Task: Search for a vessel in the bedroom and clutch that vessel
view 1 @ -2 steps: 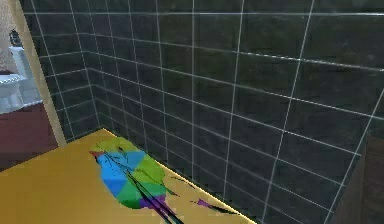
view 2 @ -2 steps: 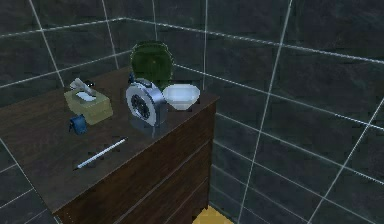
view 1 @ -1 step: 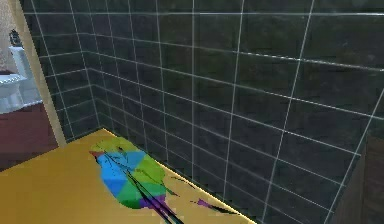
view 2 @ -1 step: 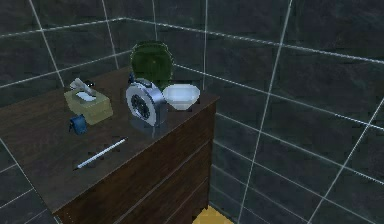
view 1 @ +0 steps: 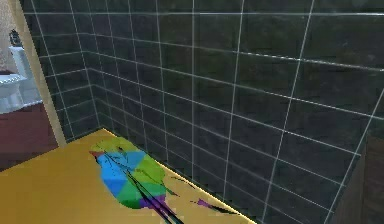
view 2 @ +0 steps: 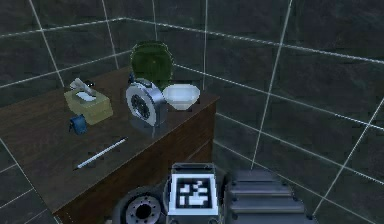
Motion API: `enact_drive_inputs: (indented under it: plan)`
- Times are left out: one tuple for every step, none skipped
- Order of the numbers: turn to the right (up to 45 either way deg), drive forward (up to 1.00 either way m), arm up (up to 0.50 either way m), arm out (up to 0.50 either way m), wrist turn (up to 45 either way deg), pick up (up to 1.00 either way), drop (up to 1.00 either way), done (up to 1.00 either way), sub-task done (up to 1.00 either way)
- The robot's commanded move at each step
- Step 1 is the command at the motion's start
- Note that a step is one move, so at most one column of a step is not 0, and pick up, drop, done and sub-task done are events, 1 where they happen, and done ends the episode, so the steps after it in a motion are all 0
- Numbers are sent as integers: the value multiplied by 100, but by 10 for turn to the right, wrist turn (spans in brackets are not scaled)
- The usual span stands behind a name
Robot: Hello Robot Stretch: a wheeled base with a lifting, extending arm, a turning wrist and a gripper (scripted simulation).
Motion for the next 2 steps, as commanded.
enact_drive_inputs:
  plan:
    - [0,0,0,50,0,0,0,0,0]
    - [0,0,0,0,450,0,0,0,0]
